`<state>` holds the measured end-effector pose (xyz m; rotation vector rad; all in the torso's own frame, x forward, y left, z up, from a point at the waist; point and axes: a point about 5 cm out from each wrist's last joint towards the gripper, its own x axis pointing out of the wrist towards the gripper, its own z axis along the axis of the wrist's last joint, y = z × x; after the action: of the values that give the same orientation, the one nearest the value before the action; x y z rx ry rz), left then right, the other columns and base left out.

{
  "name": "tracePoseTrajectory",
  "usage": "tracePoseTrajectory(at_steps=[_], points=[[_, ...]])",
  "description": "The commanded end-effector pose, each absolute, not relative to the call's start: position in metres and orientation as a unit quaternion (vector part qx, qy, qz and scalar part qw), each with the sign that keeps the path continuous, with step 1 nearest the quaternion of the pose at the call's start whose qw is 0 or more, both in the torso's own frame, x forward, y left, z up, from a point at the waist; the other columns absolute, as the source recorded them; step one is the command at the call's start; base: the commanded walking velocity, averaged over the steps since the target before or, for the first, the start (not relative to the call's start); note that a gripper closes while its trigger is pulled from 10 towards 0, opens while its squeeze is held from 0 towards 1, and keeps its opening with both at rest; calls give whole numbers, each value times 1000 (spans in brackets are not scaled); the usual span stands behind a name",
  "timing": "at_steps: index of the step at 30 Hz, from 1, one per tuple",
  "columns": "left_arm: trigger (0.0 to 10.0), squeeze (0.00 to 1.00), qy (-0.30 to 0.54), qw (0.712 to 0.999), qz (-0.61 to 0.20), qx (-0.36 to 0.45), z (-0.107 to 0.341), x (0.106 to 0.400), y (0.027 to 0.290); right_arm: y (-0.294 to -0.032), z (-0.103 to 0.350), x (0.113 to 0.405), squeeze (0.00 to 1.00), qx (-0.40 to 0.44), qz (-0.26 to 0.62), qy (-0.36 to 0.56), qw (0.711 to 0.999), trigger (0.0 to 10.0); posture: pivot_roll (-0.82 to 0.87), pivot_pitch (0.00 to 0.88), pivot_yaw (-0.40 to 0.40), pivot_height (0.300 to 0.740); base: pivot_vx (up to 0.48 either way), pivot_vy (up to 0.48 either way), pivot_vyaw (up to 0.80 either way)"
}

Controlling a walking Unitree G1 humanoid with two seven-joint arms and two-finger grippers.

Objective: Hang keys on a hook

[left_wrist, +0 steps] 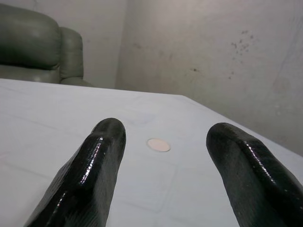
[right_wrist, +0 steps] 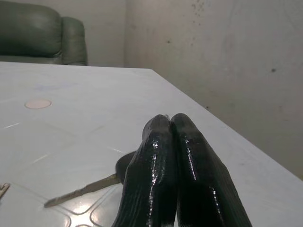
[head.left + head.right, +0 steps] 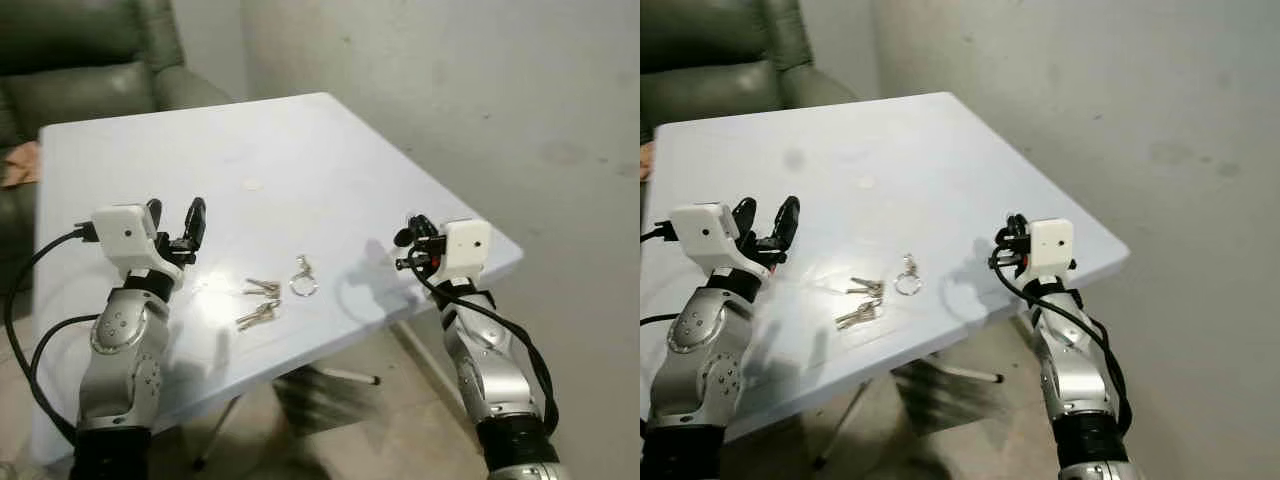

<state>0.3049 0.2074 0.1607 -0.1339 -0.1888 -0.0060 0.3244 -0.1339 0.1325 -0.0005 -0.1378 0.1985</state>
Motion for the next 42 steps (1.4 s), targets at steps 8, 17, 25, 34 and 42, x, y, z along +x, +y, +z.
tracePoseTrajectory(at_steps=[8, 17, 25, 34, 42], points=[[10000, 0, -95, 992, 3, -79, 163, 307, 202, -137, 137, 326, 0, -5, 91, -75, 993, 10000, -102, 0, -18, 724, 0, 0, -717], [10000, 0, -91, 993, -1, -71, 163, 307, 197, -136, 137, 327, 0, -3, 92, -73, 993, 10000, -94, 0, -18, 724, 0, 0, -712], [10000, 0, -92, 993, 0, -77, 164, 307, 196, -134, 139, 327, 0, 3, 90, -80, 993, 10000, -91, 0, -18, 724, 0, 0, -605], [10000, 0, -73, 993, 0, -89, 161, 309, 194, -136, 140, 326, 0, 2, 94, -84, 992, 10000, -94, 0, -27, 724, 0, 0, -56], [10000, 0, -61, 994, 0, -91, 159, 309, 194, -136, 141, 327, 0, 1, 97, -85, 992, 10000, -93, 0, -30, 724, 0, 0, 0]])
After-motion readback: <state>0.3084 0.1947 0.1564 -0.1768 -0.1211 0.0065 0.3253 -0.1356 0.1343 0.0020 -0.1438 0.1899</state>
